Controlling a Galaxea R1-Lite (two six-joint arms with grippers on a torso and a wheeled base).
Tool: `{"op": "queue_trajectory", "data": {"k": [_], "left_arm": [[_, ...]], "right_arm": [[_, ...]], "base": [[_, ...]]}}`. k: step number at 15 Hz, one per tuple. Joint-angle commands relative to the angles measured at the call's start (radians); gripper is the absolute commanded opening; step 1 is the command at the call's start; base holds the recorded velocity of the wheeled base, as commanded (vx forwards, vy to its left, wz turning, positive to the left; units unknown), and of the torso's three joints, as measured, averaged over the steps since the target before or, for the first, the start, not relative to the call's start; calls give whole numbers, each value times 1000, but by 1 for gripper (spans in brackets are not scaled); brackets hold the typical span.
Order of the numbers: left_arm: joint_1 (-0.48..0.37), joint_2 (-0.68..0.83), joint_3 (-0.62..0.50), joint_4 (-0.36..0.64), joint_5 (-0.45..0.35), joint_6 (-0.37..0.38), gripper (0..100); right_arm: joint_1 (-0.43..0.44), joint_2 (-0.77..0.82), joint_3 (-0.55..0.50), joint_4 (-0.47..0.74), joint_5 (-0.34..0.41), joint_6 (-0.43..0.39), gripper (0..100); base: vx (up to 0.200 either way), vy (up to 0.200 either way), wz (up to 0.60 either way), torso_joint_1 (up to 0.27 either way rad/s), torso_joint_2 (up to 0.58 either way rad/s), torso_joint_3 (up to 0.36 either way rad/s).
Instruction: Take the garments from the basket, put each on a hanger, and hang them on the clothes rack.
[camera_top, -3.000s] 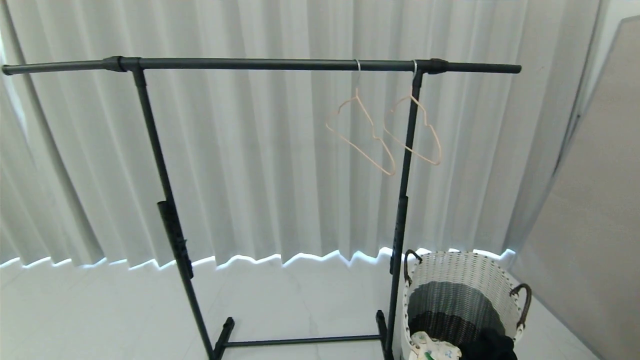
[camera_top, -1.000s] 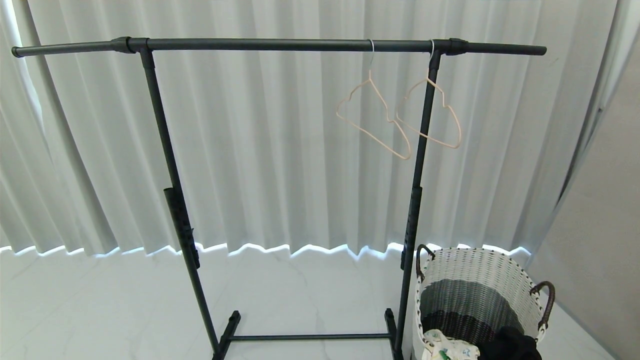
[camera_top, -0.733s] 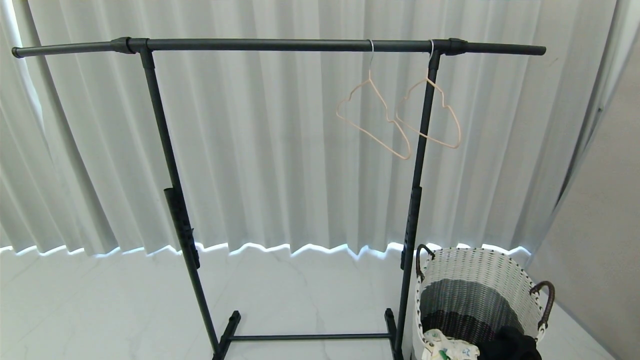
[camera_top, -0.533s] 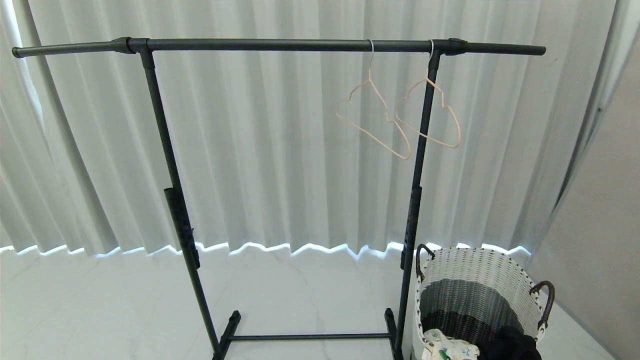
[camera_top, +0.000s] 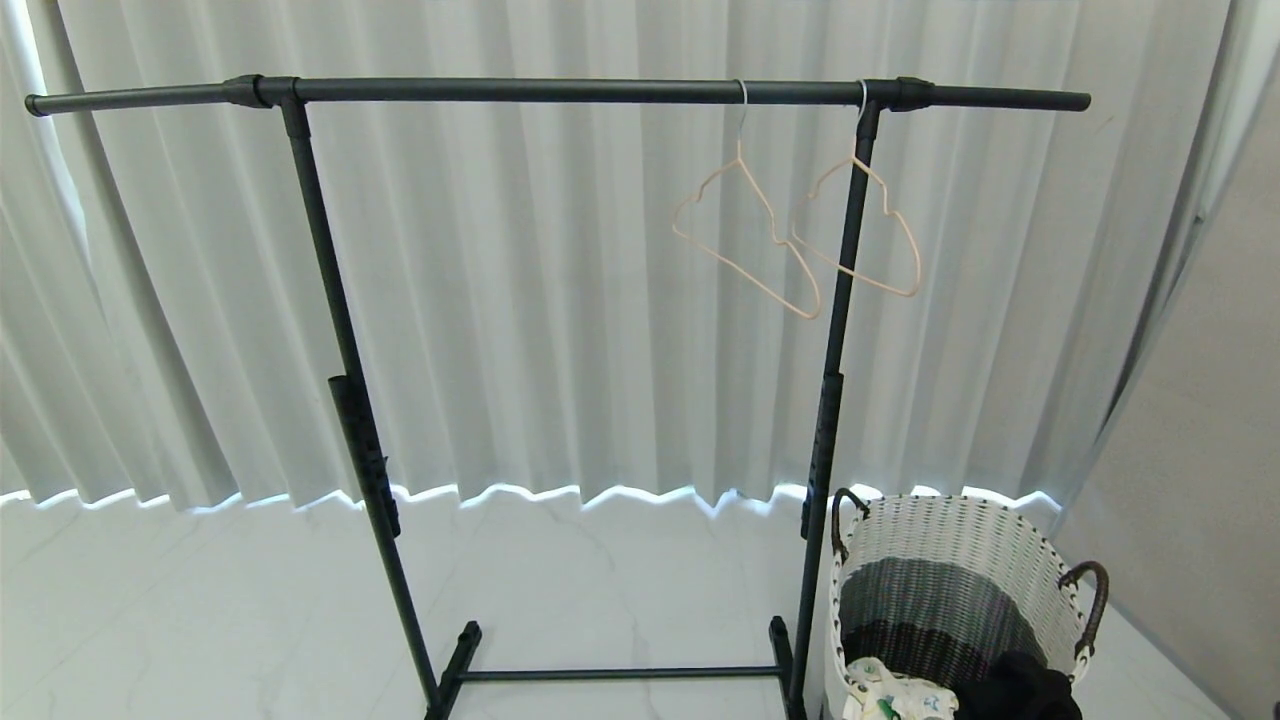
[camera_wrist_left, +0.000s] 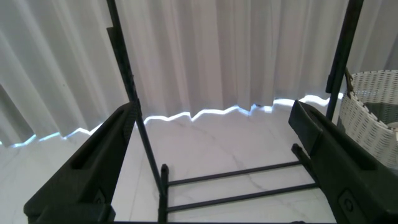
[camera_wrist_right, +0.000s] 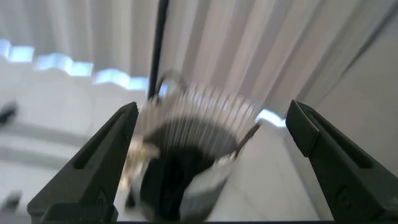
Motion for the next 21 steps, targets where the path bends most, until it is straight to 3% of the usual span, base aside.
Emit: {"op": "queue_trajectory", "data": {"k": [1, 2, 5, 6, 8, 9, 11, 13, 18, 21], "left_arm": [[0, 0, 0, 0, 0, 1, 100], [0, 0, 0, 0, 0, 3, 100], [0, 0, 0, 0, 0, 3, 100], [0, 0, 0, 0, 0, 3, 100], [0, 0, 0, 0, 0, 0, 100], [0, 0, 0, 0, 0, 0, 100], [0, 0, 0, 0, 0, 0, 100], [0, 0, 0, 0, 0, -2, 100], [0, 0, 0, 0, 0, -5, 100], [0, 0, 0, 0, 0, -5, 100]], "right_arm": [[56, 407, -4, 18, 44, -88, 100], [56, 600, -2, 9, 44, -135, 100], [36, 880, -1, -74, 42, -166, 100], [18, 992, -6, -174, 33, -181, 100], [-45, 1171, -7, -304, -102, -321, 100], [-76, 1240, -15, -361, -130, -396, 100], [-80, 1323, -32, -456, -116, -459, 100], [-76, 1369, -35, -460, -114, -531, 100], [-20, 1430, -45, -463, -94, -540, 100], [-26, 1532, -96, -551, -110, -549, 100]], "base": [[0, 0, 0, 0, 0, 0], [0, 0, 0, 0, 0, 0], [0, 0, 0, 0, 0, 0], [0, 0, 0, 0, 0, 0], [0, 0, 0, 0, 0, 0], [0, 0, 0, 0, 0, 0], [0, 0, 0, 0, 0, 0], [0, 0, 0, 0, 0, 0], [0, 0, 0, 0, 0, 0], [0, 0, 0, 0, 0, 0]]}}
